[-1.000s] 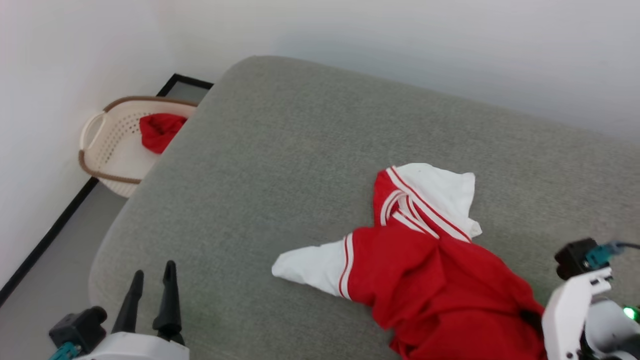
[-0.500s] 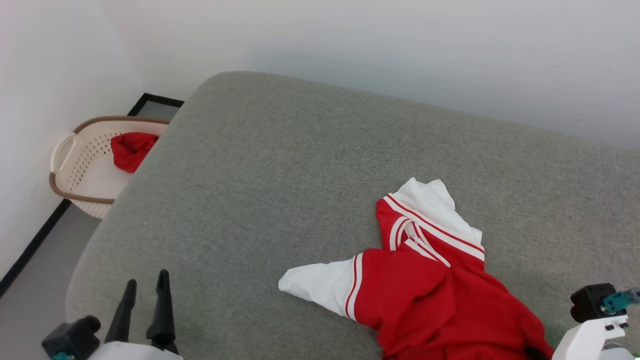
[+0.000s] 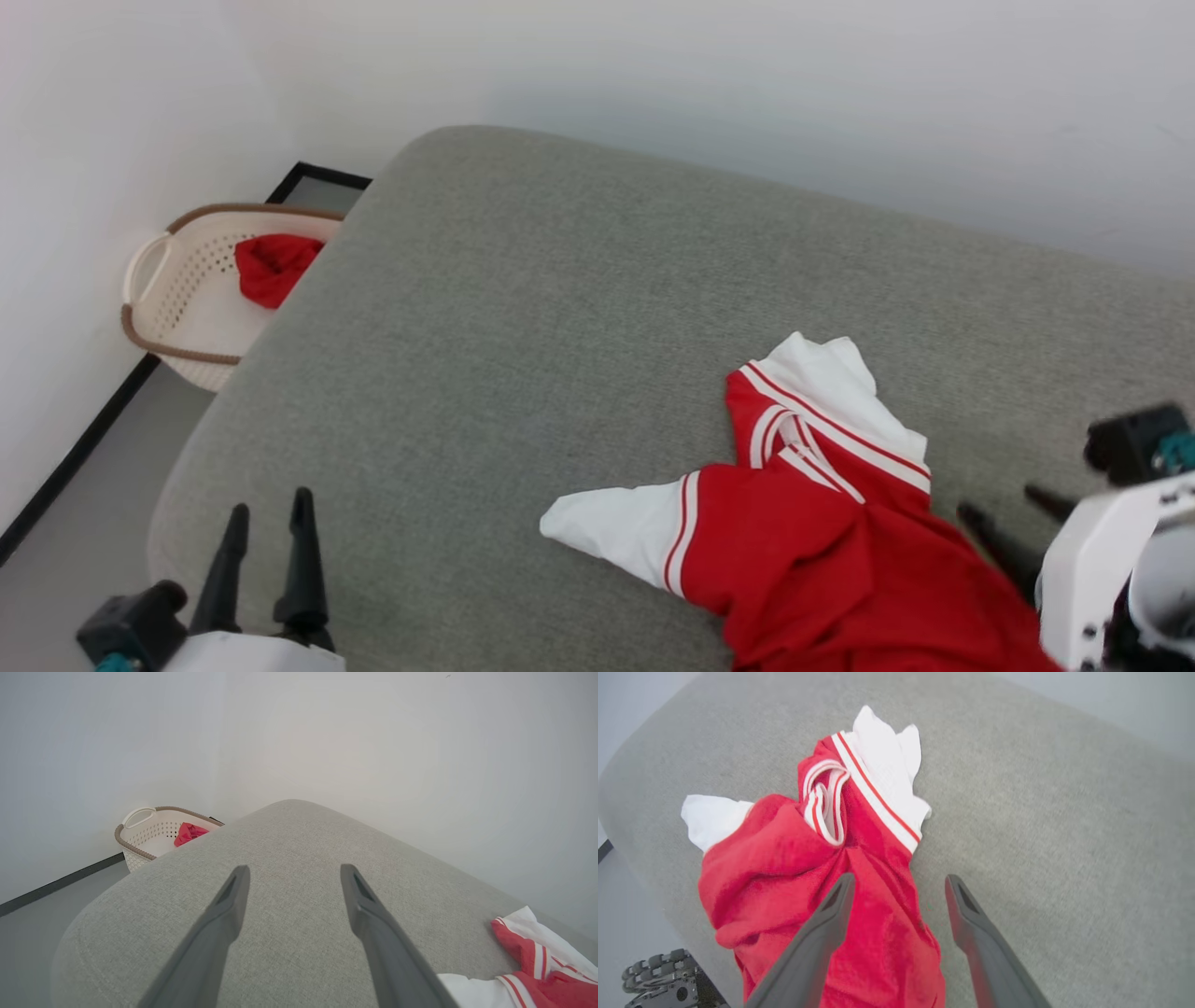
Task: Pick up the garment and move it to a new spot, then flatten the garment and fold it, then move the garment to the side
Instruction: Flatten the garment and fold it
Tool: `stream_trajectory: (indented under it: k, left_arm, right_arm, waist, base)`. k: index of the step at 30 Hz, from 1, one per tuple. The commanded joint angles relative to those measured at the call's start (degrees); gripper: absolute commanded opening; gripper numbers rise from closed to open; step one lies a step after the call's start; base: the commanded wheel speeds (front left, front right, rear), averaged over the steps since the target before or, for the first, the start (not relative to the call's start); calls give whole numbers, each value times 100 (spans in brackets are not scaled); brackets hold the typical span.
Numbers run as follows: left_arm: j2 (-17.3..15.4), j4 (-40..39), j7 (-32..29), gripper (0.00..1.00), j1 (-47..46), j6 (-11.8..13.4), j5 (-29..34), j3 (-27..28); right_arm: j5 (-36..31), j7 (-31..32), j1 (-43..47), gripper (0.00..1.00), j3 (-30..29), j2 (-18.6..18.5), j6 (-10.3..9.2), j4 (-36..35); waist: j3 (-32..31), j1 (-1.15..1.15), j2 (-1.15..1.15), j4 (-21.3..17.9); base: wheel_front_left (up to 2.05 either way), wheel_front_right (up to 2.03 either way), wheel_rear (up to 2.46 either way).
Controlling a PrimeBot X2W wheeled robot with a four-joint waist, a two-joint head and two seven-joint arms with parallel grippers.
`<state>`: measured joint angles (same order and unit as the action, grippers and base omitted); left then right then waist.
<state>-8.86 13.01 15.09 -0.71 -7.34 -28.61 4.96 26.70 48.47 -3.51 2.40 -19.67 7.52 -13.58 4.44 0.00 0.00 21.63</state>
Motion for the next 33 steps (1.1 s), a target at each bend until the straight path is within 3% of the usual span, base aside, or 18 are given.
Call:
stream_trajectory:
  k: [1, 17, 33]
  left_arm:
    - [44, -24, 3, 100, 18, -20, 46, -33]
    - [400, -58, 0, 100, -489, -18, 69, -748]
    - [590, -247, 0, 100, -587, -18, 137, -448]
  right_arm:
    - [-21, -64, -178, 100, 43, -52, -6, 16]
    - [160, -584, -2052, 100, 777, -709, -6, 2021]
    - [594, -485, -3360, 100, 1904, -759, -6, 4242]
  waist:
    - [63, 0, 0, 104]
    - [631, 0, 0, 980]
    - [1098, 0, 0, 1112]
  base:
    - [0, 0, 0]
    - [0, 0, 0]
    - [0, 0, 0]
